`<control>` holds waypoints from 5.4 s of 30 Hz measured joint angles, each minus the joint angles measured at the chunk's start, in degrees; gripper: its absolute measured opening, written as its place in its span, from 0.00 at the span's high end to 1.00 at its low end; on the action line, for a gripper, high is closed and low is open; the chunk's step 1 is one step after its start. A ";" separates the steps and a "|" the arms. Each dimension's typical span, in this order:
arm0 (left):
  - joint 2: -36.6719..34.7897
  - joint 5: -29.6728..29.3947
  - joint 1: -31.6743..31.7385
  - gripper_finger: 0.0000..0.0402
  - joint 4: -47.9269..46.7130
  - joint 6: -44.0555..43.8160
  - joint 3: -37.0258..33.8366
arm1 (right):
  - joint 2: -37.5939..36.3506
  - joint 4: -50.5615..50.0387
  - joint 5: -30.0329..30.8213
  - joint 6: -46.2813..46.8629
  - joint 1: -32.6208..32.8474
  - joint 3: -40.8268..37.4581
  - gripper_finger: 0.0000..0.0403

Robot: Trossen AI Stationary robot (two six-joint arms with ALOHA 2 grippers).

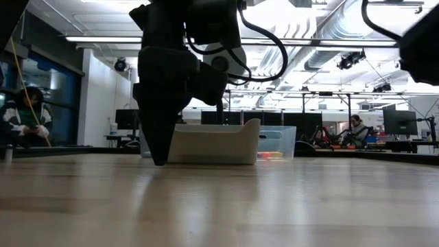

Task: Pick & Place Markers
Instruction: Put the medium black marker into the black bin

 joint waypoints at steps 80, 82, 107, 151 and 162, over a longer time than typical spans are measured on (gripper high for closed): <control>0.00 -1.16 0.00 0.52 1.53 3.71 -0.01 | -8.63 6.01 -10.77 -2.44 8.92 -19.71 0.66; 0.00 -1.16 0.00 0.52 1.51 3.73 -0.01 | -8.53 6.21 -10.56 -2.46 8.92 -19.52 0.68; 0.00 -1.11 0.00 0.52 1.54 3.16 -0.01 | -10.08 7.37 -10.97 -6.36 8.86 -19.70 0.92; -0.04 15.84 5.07 0.52 34.68 9.76 19.27 | -35.55 23.85 39.35 -37.07 8.79 -19.52 0.93; -0.04 4.12 5.29 0.52 42.55 8.14 19.84 | -39.08 37.90 51.33 -67.70 7.65 -19.52 0.92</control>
